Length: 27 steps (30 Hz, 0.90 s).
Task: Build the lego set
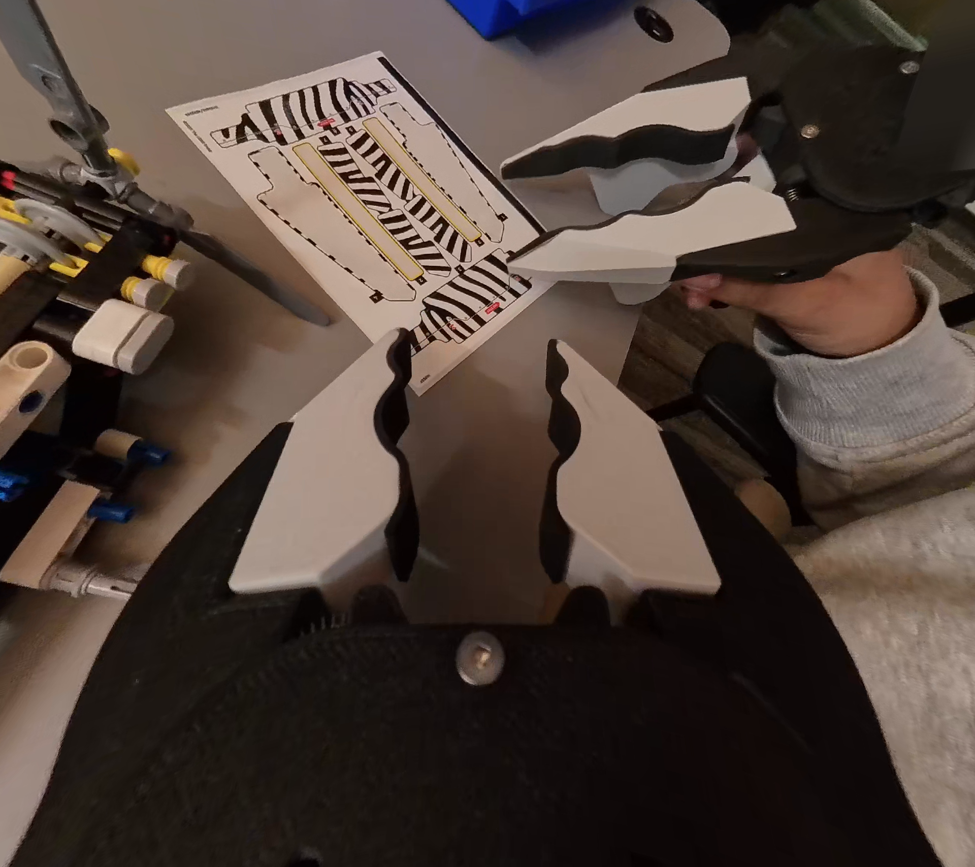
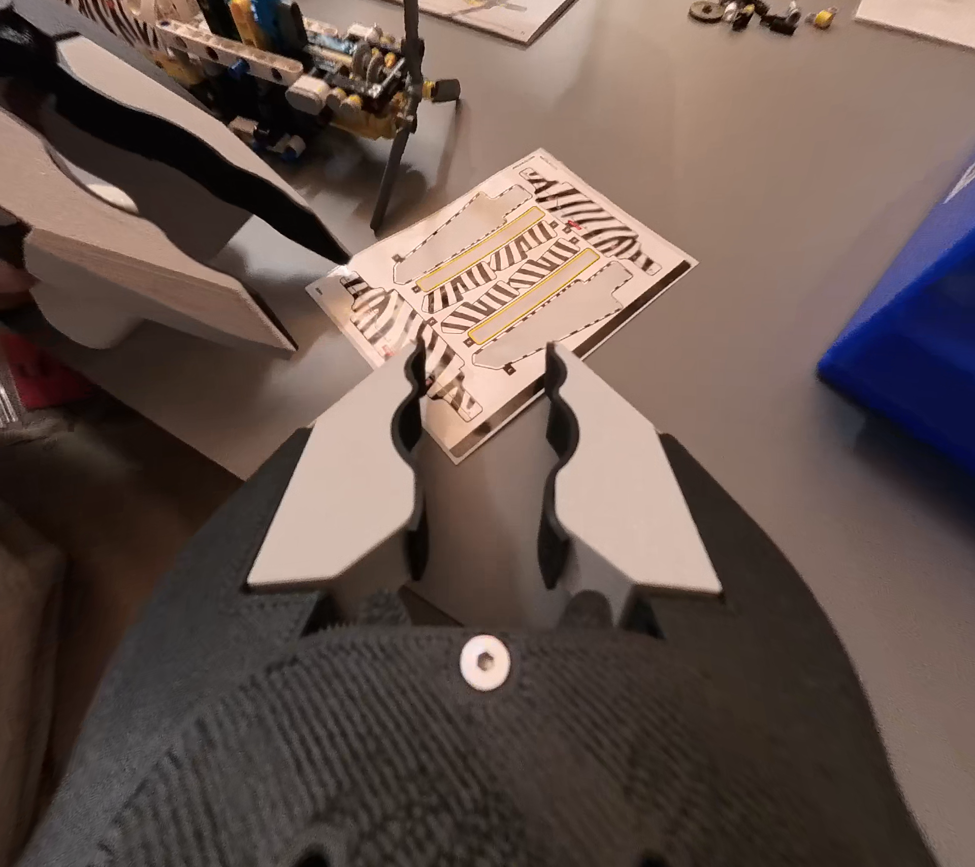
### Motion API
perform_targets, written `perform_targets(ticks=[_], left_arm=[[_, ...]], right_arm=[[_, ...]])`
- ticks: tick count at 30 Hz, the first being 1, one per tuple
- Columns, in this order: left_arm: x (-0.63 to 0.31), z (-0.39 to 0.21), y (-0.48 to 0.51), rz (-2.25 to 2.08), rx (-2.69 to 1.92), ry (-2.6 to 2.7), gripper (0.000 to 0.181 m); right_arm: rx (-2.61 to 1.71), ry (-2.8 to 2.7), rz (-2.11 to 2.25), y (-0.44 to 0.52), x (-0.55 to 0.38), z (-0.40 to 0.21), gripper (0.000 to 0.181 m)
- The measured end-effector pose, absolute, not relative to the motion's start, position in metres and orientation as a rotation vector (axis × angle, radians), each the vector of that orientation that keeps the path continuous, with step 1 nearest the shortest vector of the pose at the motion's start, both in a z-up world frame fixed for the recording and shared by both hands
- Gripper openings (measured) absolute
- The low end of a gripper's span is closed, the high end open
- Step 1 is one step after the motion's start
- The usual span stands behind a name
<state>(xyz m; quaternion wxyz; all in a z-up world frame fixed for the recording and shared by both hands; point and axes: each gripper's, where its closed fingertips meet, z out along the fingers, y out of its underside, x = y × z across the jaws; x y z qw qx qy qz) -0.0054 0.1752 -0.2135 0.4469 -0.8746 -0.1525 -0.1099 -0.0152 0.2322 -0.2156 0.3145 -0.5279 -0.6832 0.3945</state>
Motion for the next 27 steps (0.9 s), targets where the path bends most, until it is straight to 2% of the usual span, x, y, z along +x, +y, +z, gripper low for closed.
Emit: perform_targets(ticks=[16,21,27], left_arm=[[-0.007,-0.218,0.175,-0.272,-2.19,-0.401,0.05],[-0.007,-0.22,0.175,-0.295,-2.197,-0.412,0.049],[-0.006,-0.219,0.175,-0.296,-2.194,-0.407,0.05]], right_arm=[[-1.354,-1.745,1.086,0.244,-0.021,-0.21,0.035],[-1.359,-1.807,1.067,0.24,-0.02,-0.214,0.037],[-1.372,-1.927,1.017,0.227,-0.012,-0.221,0.031]])
